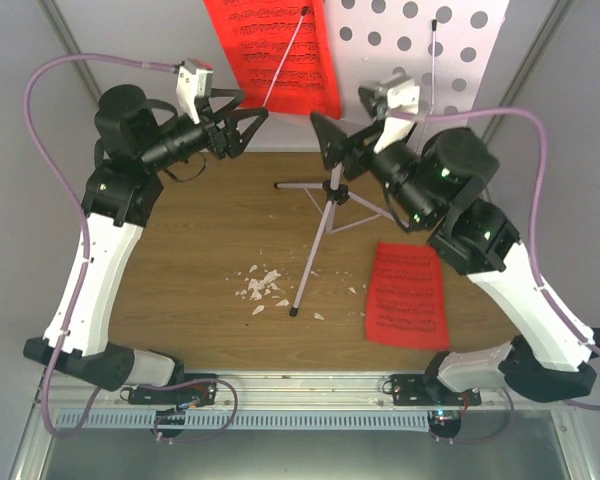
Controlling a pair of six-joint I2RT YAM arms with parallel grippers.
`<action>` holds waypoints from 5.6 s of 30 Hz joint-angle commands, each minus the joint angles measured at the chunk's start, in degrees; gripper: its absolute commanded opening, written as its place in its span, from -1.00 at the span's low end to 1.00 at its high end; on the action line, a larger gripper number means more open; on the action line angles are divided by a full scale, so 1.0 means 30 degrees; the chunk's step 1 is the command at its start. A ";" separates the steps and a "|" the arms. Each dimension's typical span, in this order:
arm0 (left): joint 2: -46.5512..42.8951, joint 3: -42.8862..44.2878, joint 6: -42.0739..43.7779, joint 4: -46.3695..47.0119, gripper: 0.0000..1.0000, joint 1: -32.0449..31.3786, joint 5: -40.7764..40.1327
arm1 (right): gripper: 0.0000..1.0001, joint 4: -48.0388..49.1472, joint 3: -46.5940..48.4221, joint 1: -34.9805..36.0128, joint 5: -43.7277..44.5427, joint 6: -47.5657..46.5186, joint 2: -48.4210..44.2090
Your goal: Pack up the instrument practice props
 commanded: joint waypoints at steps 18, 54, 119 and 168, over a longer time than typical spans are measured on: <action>0.4840 0.6194 -0.1875 0.0223 0.16 0.0054 0.2086 | 0.43 -0.1231 0.4673 -0.4229 -0.4164 0.1077 0.4042; 0.6945 0.7846 -0.2118 0.2846 -0.84 -0.1071 0.2896 | -0.55 -0.0186 0.6999 -0.4580 -0.4851 0.1182 0.6555; -0.0977 -0.4433 -0.1140 0.9215 0.98 -0.0064 -0.0242 | -0.99 0.0477 -0.3644 -0.4655 -1.0681 0.0878 -0.9626; -0.8724 -1.7895 0.2788 0.4957 0.98 0.1073 -0.9538 | -0.99 -1.0914 -1.6992 -1.6479 -1.6535 1.2156 -0.7205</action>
